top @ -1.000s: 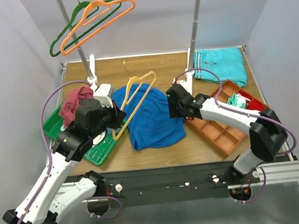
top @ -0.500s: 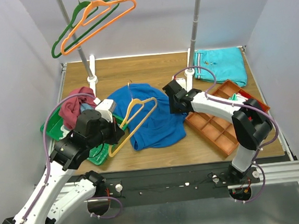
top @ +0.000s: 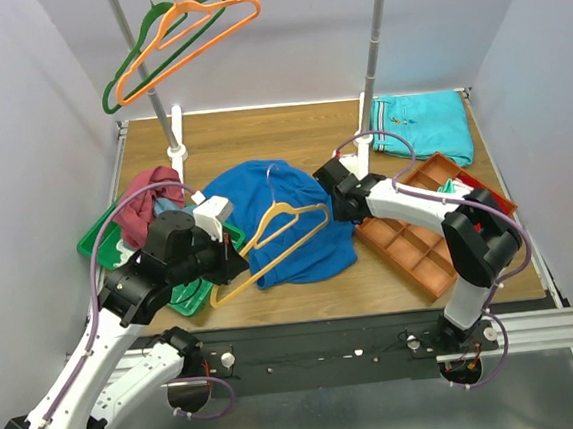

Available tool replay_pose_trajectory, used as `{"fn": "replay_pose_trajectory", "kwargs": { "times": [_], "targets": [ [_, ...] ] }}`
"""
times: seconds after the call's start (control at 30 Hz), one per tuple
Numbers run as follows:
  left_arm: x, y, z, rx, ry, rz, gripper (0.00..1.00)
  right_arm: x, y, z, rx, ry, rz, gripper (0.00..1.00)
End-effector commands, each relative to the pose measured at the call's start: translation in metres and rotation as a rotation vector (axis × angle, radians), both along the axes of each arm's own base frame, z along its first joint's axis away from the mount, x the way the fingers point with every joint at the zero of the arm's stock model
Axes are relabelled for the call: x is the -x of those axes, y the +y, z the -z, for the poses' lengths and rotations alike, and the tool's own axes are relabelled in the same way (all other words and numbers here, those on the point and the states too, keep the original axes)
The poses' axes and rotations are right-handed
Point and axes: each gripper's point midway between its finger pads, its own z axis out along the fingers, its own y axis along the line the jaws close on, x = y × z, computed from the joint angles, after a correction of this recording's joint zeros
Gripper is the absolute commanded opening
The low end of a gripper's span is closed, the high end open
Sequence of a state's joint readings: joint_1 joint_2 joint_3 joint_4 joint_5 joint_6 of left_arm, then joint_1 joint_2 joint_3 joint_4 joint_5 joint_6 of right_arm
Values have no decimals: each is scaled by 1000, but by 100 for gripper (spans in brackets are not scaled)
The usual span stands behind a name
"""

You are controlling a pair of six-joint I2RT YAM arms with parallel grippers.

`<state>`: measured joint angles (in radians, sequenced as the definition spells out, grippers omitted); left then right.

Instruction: Place the tank top on the hanger

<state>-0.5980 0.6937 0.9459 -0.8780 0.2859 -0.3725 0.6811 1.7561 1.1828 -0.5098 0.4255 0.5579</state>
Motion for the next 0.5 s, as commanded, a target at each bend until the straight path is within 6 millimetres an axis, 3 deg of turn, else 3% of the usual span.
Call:
{"fn": "replay_pose_trajectory", "kwargs": {
  "times": [0.0, 0.23, 0.47],
  "targets": [
    [6, -8, 3, 10, 7, 69, 0, 6, -9, -13, -7, -33, 15, 1],
    [-1, -12, 5, 8, 0, 73, 0, 19, -5, -31, -86, -35, -12, 1],
    [5, -22, 4, 57, 21, 122, 0, 34, -5, -36, -140, -33, -41, 1]
  ]
}}
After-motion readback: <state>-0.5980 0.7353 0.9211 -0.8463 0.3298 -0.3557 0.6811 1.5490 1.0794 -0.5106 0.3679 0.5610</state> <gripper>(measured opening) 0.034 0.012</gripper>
